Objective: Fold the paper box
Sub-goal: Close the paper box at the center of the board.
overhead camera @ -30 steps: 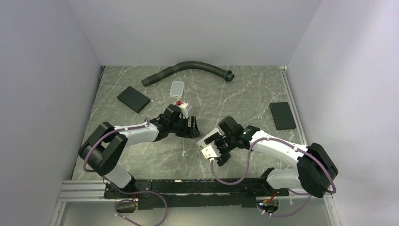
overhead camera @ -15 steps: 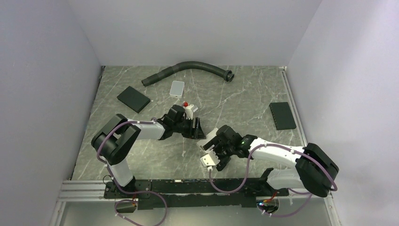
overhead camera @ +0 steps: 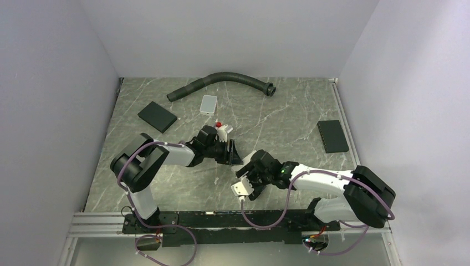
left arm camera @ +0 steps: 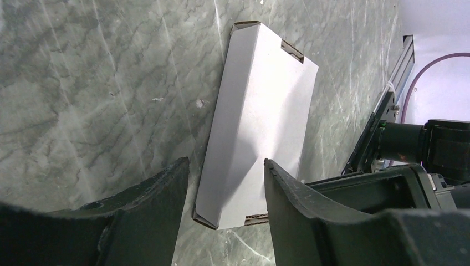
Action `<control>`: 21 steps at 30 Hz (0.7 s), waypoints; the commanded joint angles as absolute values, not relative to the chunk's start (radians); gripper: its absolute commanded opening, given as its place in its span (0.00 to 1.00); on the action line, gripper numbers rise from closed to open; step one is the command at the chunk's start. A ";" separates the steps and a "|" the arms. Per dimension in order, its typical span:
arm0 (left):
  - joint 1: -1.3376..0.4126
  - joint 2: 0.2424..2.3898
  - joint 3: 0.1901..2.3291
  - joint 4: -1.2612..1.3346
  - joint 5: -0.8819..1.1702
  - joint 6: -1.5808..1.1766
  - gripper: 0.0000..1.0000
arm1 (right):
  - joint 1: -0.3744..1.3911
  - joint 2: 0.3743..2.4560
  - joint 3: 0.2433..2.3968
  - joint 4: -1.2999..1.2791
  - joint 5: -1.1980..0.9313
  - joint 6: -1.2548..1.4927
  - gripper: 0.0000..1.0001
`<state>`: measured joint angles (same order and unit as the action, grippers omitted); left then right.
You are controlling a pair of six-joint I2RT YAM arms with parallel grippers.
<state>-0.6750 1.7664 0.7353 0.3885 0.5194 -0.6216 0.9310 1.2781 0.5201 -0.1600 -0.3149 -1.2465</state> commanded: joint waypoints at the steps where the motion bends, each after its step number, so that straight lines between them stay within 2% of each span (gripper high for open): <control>1: -0.687 1.806 0.694 0.322 0.507 -0.625 0.58 | 0.939 1.290 0.519 -0.116 -0.319 -1.186 0.69; 14: -0.700 1.820 0.637 0.385 0.531 -0.664 0.48 | 0.933 1.301 0.557 -0.059 -0.288 -0.983 0.55; 21: -0.703 1.838 0.623 0.405 0.521 -0.691 0.46 | 0.934 1.309 0.559 -0.074 -0.314 -0.986 0.57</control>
<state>-0.6781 1.7821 0.6666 0.5201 0.5266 -0.6765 0.9329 1.2964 0.5243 -0.1104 -0.3065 -1.0206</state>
